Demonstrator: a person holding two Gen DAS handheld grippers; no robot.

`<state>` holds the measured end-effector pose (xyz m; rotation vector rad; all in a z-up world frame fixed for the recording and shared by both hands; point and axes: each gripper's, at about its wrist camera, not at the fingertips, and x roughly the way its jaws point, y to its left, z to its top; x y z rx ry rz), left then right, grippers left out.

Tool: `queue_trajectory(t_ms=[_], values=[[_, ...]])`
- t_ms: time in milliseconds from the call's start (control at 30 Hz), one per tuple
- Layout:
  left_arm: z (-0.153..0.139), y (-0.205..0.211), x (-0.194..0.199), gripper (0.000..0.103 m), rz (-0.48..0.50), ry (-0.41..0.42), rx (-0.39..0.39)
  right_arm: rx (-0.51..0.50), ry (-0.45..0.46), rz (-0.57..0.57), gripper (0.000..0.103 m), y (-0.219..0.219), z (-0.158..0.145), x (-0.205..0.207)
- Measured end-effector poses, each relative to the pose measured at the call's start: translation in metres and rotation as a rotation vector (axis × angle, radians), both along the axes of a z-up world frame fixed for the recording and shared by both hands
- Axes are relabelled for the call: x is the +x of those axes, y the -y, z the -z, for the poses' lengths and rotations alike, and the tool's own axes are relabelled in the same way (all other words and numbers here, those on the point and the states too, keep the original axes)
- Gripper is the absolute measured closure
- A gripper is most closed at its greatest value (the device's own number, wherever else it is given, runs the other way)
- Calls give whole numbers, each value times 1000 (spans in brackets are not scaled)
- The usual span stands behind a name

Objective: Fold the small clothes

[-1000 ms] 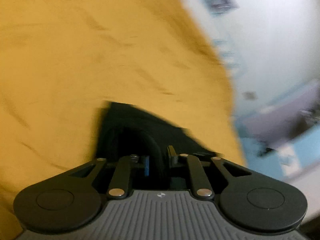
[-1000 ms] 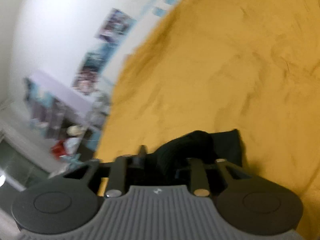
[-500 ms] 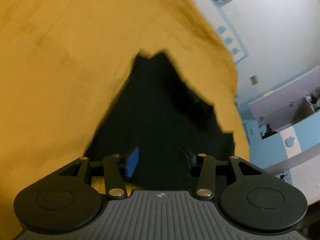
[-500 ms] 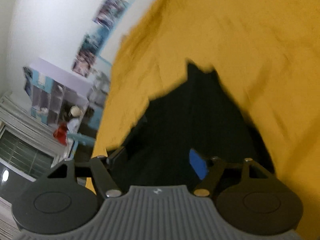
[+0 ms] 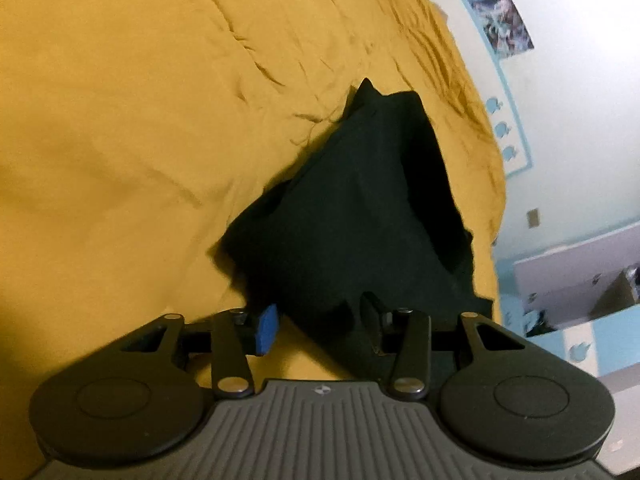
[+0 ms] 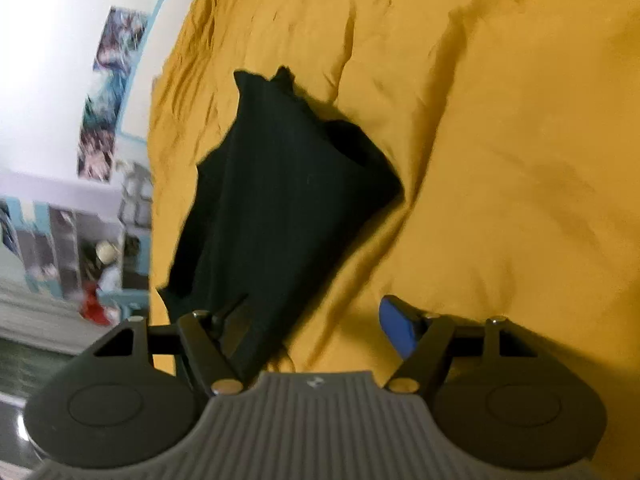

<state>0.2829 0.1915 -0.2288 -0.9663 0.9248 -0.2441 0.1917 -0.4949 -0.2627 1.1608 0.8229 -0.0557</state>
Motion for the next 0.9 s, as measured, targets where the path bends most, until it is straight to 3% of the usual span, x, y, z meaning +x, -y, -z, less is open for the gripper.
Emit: queue_trajectory(t_ms=[167,333,367,400,433,467,500,567,600,667,900], values=[[11,5,13,51,-23,-4,-39,27,65,75,35,3,12,31],[19,7,25,50,-57,-15,-67,49,74,169,36,5,25,50],[19,8,26,58,-62,-5,-73,47,78,180,37,4,26,53],[19,8,26,63,-64,7,-77,40,76,186,42,3,25,57],[19,9,25,80,-69,14,-76,19,67,184,49,2,23,61],[20,9,24,84,-72,18,-86,-12,51,178,65,1,22,64],[20,8,22,85,-88,23,-98,-55,28,165,74,-1,20,65],[20,8,19,88,-105,39,-118,-103,9,150,80,-4,17,64],[17,9,18,88,-106,54,-111,-114,7,148,91,-4,15,65],[10,11,18,89,-99,72,-95,-140,14,142,101,-5,8,67],[-53,15,10,91,-54,175,-105,-191,87,76,103,-10,-53,65]])
